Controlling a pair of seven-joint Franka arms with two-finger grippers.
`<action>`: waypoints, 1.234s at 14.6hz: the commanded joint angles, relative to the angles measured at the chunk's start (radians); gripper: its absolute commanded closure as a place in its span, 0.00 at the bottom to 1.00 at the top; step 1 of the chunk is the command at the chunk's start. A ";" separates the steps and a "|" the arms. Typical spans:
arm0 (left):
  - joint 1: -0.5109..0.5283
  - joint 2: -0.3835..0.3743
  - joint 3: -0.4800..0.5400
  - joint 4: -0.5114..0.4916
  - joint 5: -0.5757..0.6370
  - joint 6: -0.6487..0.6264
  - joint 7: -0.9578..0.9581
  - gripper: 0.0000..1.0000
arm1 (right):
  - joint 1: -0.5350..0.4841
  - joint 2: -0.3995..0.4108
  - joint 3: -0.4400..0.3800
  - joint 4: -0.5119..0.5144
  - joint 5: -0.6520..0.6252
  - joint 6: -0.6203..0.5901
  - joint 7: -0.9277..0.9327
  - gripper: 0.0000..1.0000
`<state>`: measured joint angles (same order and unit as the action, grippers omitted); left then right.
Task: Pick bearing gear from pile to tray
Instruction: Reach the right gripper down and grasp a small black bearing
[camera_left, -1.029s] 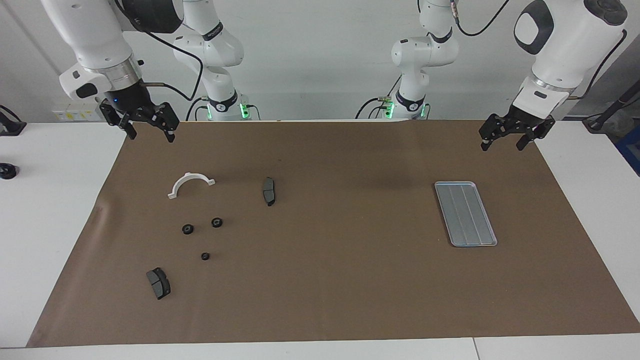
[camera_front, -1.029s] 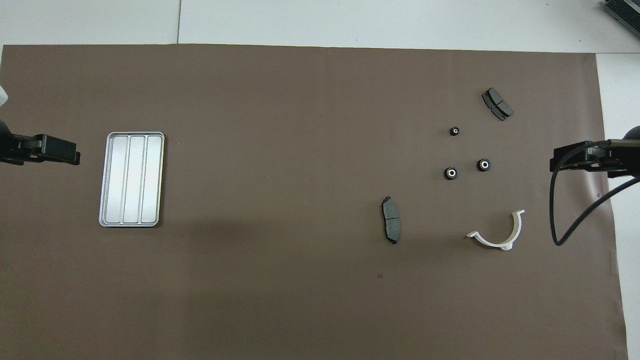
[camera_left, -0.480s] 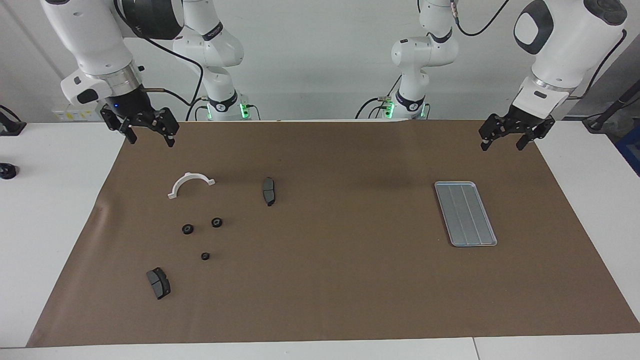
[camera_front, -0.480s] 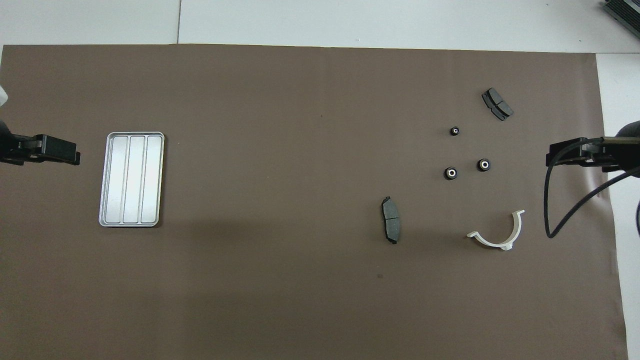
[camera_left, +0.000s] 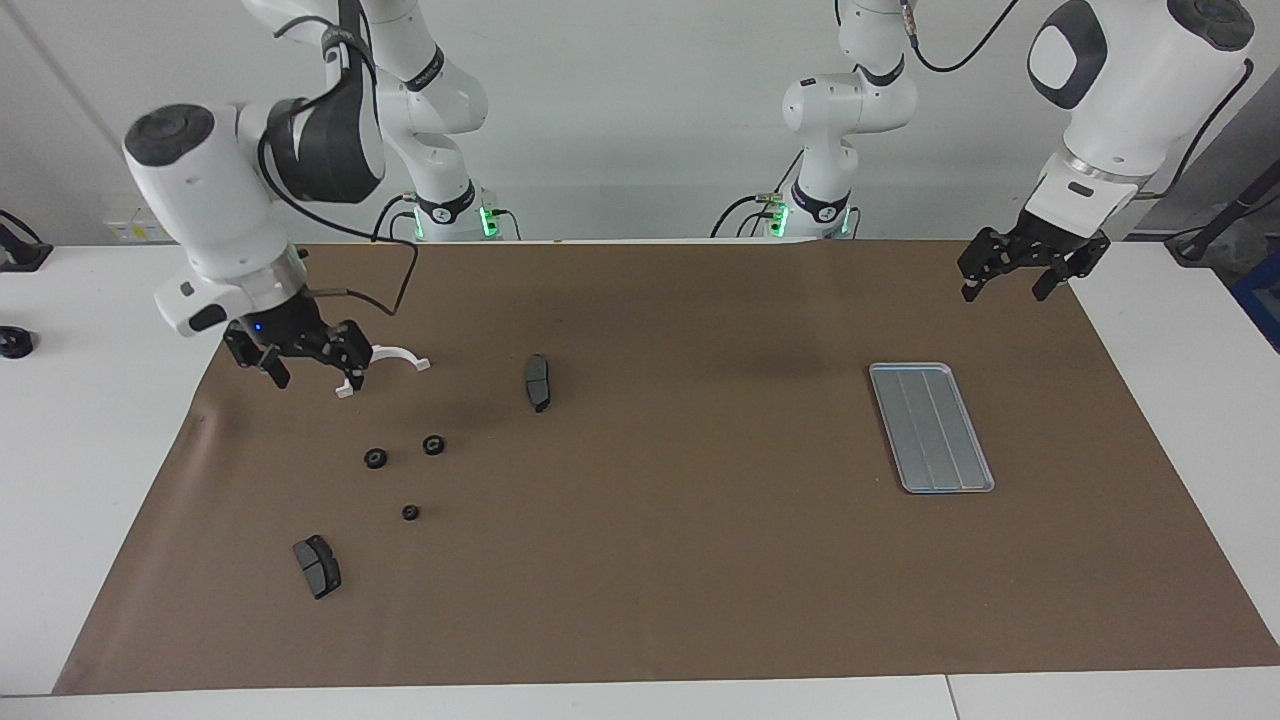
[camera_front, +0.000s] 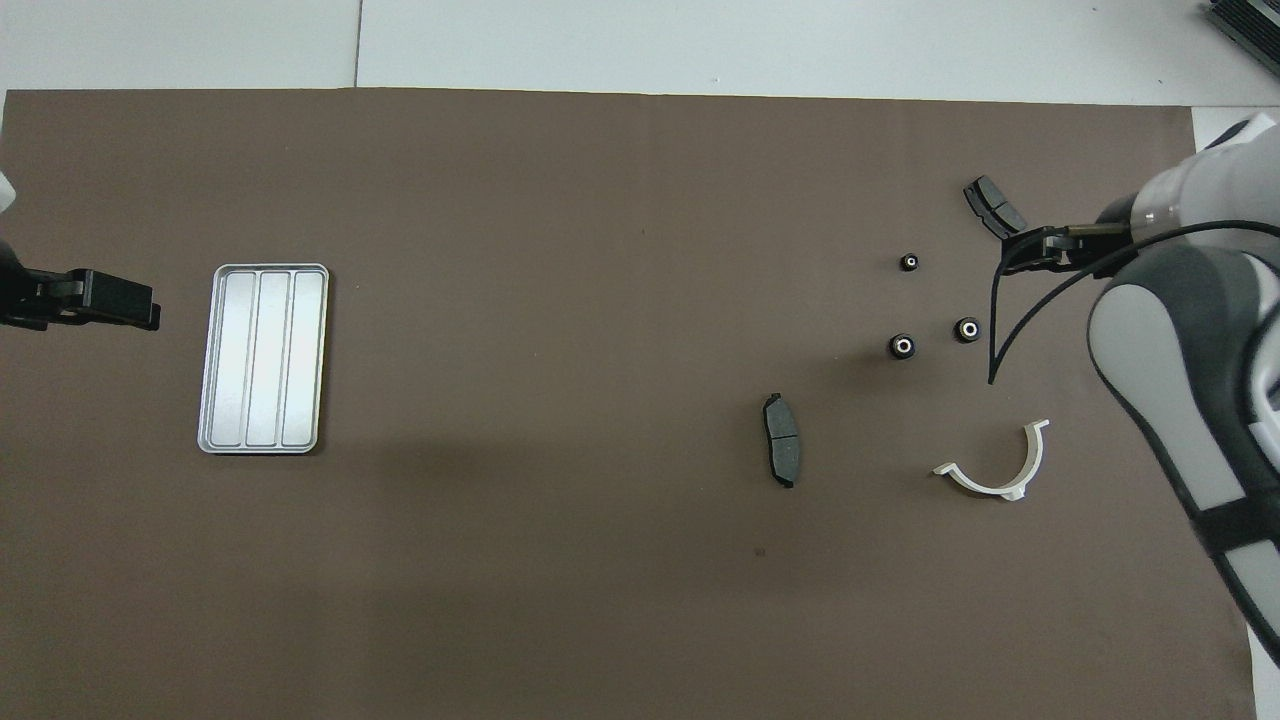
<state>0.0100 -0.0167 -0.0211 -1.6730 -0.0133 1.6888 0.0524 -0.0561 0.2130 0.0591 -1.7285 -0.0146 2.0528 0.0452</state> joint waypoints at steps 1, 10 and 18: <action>0.013 -0.020 -0.007 -0.019 -0.007 0.000 -0.002 0.00 | 0.016 0.109 0.007 0.021 0.015 0.125 -0.024 0.00; 0.013 -0.020 -0.007 -0.017 -0.007 -0.001 -0.002 0.00 | 0.055 0.307 0.005 0.014 -0.008 0.345 -0.018 0.00; 0.013 -0.020 -0.007 -0.019 -0.007 0.000 -0.002 0.00 | 0.044 0.315 0.005 -0.005 -0.018 0.353 -0.024 0.45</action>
<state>0.0101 -0.0167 -0.0211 -1.6730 -0.0133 1.6888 0.0524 -0.0035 0.5234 0.0566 -1.7276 -0.0245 2.3846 0.0448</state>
